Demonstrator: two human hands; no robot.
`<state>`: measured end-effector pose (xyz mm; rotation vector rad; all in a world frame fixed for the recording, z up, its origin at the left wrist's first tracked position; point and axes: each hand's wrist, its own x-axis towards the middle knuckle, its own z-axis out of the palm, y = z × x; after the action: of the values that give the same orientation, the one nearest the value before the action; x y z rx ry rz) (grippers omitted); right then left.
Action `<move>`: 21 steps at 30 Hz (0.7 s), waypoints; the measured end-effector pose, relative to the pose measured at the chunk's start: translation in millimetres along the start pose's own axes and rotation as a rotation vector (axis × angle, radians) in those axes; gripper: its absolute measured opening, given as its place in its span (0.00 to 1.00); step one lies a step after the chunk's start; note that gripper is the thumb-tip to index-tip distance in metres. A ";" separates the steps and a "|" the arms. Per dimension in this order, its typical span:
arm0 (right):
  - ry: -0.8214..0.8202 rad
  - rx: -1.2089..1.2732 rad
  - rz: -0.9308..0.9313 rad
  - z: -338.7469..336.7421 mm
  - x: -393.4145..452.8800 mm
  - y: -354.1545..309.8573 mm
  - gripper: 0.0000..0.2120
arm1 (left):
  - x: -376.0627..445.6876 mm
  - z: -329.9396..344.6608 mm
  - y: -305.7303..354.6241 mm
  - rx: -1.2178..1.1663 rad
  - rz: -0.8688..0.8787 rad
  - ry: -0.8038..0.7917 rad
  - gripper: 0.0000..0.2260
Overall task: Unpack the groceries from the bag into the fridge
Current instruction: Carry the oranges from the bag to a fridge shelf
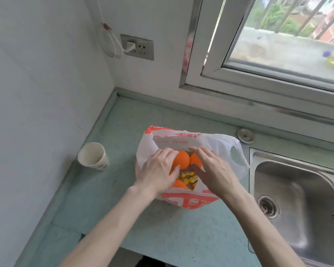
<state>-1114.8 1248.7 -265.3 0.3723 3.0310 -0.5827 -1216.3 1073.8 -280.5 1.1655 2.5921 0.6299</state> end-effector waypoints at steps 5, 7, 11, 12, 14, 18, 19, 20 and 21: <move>-0.137 0.082 0.087 28.9 30.8 9.5 0.27 | 15.3 14.0 -18.9 0.035 -0.007 -0.111 0.19; -0.181 0.050 0.119 36.7 38.3 14.6 0.27 | 24.7 16.9 -18.0 0.036 -0.008 -0.136 0.20; -0.244 -0.076 0.195 46.7 46.6 30.6 0.25 | 47.0 26.3 -13.5 0.104 -0.007 -0.185 0.24; -0.245 -0.123 0.200 49.6 48.4 33.2 0.23 | 51.5 30.4 -12.7 0.143 -0.007 -0.197 0.25; -0.248 -0.189 0.208 56.1 54.1 37.1 0.21 | 59.7 39.6 -11.7 0.223 -0.010 -0.228 0.28; -0.262 -0.339 0.200 67.7 62.4 42.3 0.18 | 67.6 61.3 -11.5 0.276 -0.020 -0.285 0.29; -0.262 -0.367 0.202 69.4 62.6 43.0 0.17 | 66.9 66.9 -11.8 0.283 -0.030 -0.295 0.28; -0.262 -0.382 0.202 70.8 62.8 43.6 0.16 | 66.0 72.5 -12.1 0.295 -0.040 -0.299 0.28; -0.264 -0.398 0.205 71.3 63.0 44.3 0.16 | 65.2 77.7 -12.1 0.310 -0.055 -0.296 0.29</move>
<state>-1166.3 1276.5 -352.5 0.5258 2.7176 -0.0097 -1238.0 1138.2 -356.8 1.1646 2.5077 0.0343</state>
